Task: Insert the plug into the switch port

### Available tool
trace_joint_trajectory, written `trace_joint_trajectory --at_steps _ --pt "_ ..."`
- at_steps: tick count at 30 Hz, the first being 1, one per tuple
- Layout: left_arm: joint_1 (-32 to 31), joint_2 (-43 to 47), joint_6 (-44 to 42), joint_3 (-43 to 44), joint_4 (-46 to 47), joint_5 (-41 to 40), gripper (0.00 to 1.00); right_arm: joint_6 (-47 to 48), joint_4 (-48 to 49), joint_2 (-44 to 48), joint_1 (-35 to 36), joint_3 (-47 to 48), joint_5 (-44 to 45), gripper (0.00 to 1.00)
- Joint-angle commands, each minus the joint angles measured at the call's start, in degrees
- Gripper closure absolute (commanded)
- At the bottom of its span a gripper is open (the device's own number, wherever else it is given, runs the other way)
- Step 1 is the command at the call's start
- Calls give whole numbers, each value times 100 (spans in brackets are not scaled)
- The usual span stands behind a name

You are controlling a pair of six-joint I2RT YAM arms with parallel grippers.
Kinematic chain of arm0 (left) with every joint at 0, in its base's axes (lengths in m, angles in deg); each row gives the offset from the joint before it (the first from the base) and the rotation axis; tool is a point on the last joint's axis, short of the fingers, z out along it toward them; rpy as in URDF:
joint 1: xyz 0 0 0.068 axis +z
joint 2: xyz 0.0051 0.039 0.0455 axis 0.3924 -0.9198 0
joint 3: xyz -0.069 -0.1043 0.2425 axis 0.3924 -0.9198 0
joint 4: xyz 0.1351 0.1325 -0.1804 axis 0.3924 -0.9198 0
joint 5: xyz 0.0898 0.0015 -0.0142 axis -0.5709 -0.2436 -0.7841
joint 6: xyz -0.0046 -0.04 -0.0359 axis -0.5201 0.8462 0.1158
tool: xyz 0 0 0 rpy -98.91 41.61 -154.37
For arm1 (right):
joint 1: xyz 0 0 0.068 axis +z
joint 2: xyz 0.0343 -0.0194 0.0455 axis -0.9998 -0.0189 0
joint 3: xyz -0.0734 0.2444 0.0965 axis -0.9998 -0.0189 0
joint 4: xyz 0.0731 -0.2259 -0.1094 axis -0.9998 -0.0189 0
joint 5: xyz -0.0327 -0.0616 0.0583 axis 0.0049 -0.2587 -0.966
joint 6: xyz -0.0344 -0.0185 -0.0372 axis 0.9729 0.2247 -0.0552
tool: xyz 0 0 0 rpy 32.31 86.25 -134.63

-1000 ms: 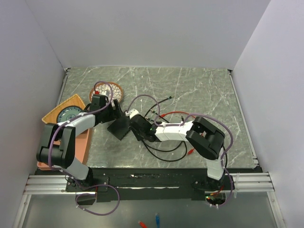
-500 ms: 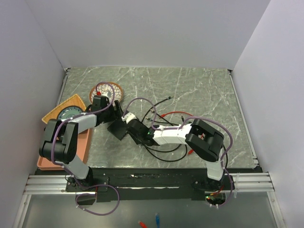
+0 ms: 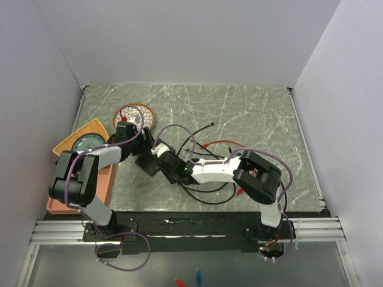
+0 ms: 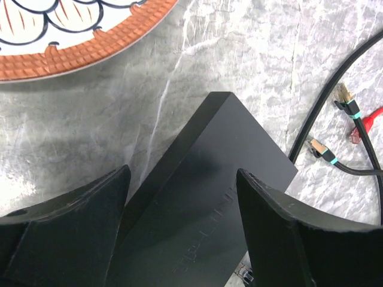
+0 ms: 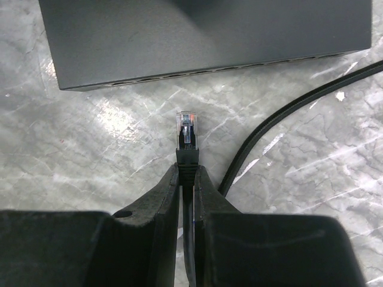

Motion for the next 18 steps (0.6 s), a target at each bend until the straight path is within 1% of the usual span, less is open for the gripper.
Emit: trace_joint_trajectory --at_steps 1,6,18 --pt "0 82 153 -200 -325 197 23 -153 -398 -248 162 214 -398 100" --pt "-9 117 153 -253 -308 258 24 -126 -407 -354 162 390 -451 100" --pt "0 73 118 -315 -272 364 24 -30 -143 -512 144 487 -91 100"
